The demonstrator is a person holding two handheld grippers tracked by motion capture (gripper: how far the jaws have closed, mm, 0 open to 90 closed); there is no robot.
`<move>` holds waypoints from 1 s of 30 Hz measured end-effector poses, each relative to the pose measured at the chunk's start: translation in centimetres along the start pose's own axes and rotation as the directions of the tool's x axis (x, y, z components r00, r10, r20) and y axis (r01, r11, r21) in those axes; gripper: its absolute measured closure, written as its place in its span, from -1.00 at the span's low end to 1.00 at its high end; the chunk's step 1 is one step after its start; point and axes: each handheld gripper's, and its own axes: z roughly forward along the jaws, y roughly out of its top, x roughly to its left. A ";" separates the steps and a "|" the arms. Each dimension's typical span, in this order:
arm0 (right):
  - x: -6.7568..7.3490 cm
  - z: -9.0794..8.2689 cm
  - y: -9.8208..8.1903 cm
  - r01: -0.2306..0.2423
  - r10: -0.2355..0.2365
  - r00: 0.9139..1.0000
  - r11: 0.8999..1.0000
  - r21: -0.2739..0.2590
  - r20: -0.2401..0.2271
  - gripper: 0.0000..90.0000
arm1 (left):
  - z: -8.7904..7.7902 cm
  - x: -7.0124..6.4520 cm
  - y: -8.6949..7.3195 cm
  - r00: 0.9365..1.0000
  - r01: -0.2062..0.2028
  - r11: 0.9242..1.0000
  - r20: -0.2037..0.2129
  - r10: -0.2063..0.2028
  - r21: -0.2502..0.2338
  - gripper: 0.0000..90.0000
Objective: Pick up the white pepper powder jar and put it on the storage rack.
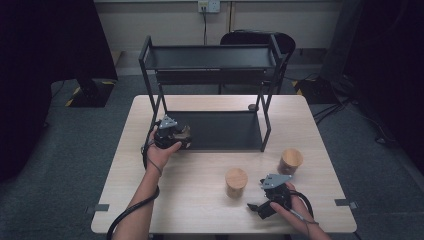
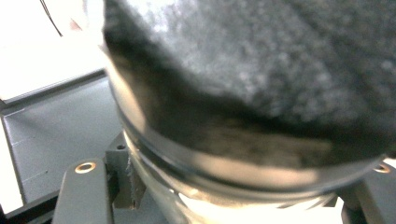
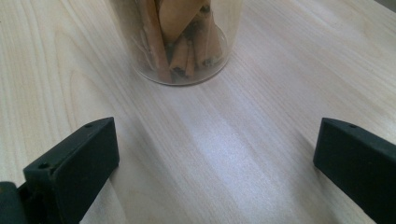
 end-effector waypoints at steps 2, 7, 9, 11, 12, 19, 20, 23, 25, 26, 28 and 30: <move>0.0 0.0 0.0 0.000 0.000 1.000 1.000 0.000 0.000 -1.00 | 0.1 0.1 0.0 1.000 0.005 1.000 -0.002 -0.005 -0.002 -0.31; 0.0 0.0 0.0 0.000 0.000 1.000 1.000 0.000 0.000 -1.00 | 0.5 0.1 0.0 1.000 0.008 1.000 -0.010 -0.008 -0.001 -0.31; 0.0 0.0 0.0 0.000 0.000 1.000 1.000 0.000 0.000 -1.00 | 0.6 0.1 0.0 1.000 0.013 1.000 -0.014 -0.013 -0.001 -0.31; 0.0 0.0 0.0 0.000 0.000 1.000 1.000 0.000 0.000 -1.00 | 0.8 0.1 0.0 1.000 0.016 1.000 -0.020 -0.016 0.002 -0.31; 0.0 0.0 0.0 0.000 0.000 1.000 1.000 0.000 0.000 -1.00 | 0.9 0.1 0.0 1.000 0.016 1.000 -0.023 -0.016 0.003 -0.31; 0.0 0.0 0.0 0.000 0.000 1.000 1.000 0.000 0.000 -1.00 | 1.5 0.4 0.1 0.999 0.021 1.000 -0.042 -0.021 0.010 -0.31; 0.0 0.0 0.0 0.000 0.000 1.000 1.000 0.000 0.000 -1.00 | 1.6 0.5 0.1 0.999 0.024 1.000 -0.043 -0.024 0.010 -0.31; 0.0 0.0 0.0 0.000 0.000 1.000 1.000 0.000 0.000 -1.00 | 1.9 0.6 0.1 0.998 0.029 0.999 -0.048 -0.028 0.014 -0.31; 0.0 0.0 0.0 0.001 -0.001 1.000 1.000 0.000 0.000 -1.00 | 2.1 0.7 0.0 0.998 0.030 0.999 -0.052 -0.029 0.018 -0.31; 0.0 0.0 0.0 0.000 0.000 1.000 1.000 0.000 0.000 -1.00 | 2.2 0.7 0.0 0.998 0.034 0.999 -0.055 -0.033 0.016 -0.31; 0.0 0.0 0.0 0.000 0.000 1.000 1.000 0.000 0.000 -1.00 | 2.3 0.8 0.0 0.998 0.036 0.999 -0.062 -0.035 0.020 -0.31; 0.0 0.0 0.0 0.000 0.000 1.000 1.000 0.000 0.000 -1.00 | 2.3 0.9 0.0 0.997 0.037 0.999 -0.068 -0.035 0.022 -0.31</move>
